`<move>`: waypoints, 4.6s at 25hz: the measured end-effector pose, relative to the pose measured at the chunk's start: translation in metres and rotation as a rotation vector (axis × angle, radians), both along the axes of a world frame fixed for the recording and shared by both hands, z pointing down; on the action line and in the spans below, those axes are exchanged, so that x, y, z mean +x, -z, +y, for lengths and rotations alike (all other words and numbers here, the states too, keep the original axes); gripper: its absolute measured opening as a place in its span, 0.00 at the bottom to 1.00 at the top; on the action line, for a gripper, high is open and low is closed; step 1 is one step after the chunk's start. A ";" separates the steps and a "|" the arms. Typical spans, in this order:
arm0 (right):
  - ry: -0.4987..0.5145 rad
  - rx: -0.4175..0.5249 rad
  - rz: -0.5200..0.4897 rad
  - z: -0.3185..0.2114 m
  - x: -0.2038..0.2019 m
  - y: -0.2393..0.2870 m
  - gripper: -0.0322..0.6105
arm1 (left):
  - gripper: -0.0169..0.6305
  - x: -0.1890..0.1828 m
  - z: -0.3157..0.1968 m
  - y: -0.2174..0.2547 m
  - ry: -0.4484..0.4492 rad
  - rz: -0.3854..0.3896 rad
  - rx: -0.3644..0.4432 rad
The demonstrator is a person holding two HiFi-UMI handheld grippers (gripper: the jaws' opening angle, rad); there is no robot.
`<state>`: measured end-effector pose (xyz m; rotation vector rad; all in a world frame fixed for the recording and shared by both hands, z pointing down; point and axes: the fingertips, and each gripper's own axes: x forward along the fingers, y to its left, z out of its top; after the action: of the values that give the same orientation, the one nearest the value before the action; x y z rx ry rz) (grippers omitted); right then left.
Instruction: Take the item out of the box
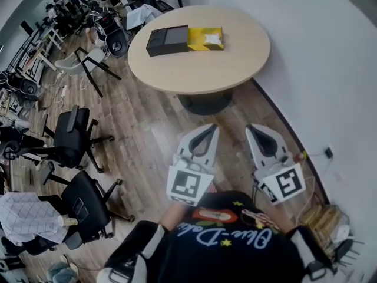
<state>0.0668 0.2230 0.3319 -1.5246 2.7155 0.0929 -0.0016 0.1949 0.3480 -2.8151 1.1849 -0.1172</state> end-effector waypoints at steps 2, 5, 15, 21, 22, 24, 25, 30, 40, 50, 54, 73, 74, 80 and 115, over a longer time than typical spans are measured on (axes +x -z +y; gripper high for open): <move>-0.002 0.001 0.004 -0.012 -0.004 0.003 0.05 | 0.01 -0.004 -0.013 0.003 -0.002 0.006 -0.001; -0.006 0.003 0.006 -0.030 -0.010 0.008 0.05 | 0.01 -0.009 -0.033 0.008 -0.008 0.014 0.002; -0.041 -0.017 0.031 -0.088 -0.028 0.014 0.05 | 0.01 -0.030 -0.091 0.010 -0.032 0.039 -0.021; -0.052 -0.026 0.053 -0.123 -0.039 0.013 0.05 | 0.01 -0.041 -0.125 0.008 -0.048 0.059 -0.029; -0.050 -0.027 0.058 -0.128 -0.041 0.012 0.05 | 0.01 -0.043 -0.131 0.007 -0.046 0.063 -0.032; -0.050 -0.035 0.065 -0.136 -0.044 0.009 0.05 | 0.01 -0.047 -0.141 0.005 -0.042 0.068 -0.037; -0.052 -0.042 0.068 -0.140 -0.044 0.008 0.05 | 0.01 -0.049 -0.146 0.003 -0.042 0.068 -0.039; -0.064 -0.062 0.072 -0.159 -0.043 0.000 0.05 | 0.01 -0.049 -0.164 -0.005 -0.048 0.072 -0.058; -0.082 -0.087 0.059 -0.179 -0.031 -0.014 0.05 | 0.01 -0.039 -0.182 -0.016 -0.054 0.056 -0.081; 0.050 -0.064 0.021 -0.227 -0.021 0.000 0.05 | 0.01 -0.020 -0.207 -0.002 0.049 0.017 -0.049; 0.112 -0.061 0.030 -0.248 -0.011 0.003 0.05 | 0.01 -0.012 -0.224 0.005 0.109 0.013 -0.032; 0.282 -0.048 -0.005 -0.328 0.066 0.006 0.05 | 0.01 0.064 -0.303 0.011 0.269 -0.028 -0.040; 0.283 -0.052 -0.008 -0.332 0.070 0.004 0.05 | 0.01 0.066 -0.305 0.009 0.276 -0.029 -0.045; 0.316 -0.063 0.006 -0.355 0.072 -0.005 0.05 | 0.01 0.064 -0.322 0.004 0.313 -0.028 -0.066; 0.210 -0.178 0.228 -0.504 0.040 -0.040 0.05 | 0.01 0.027 -0.481 -0.022 0.226 0.025 -0.099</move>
<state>0.1068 -0.2806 0.3721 -1.3283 3.1241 0.0220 0.0258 -0.2866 0.3703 -2.7616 1.5405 -0.1599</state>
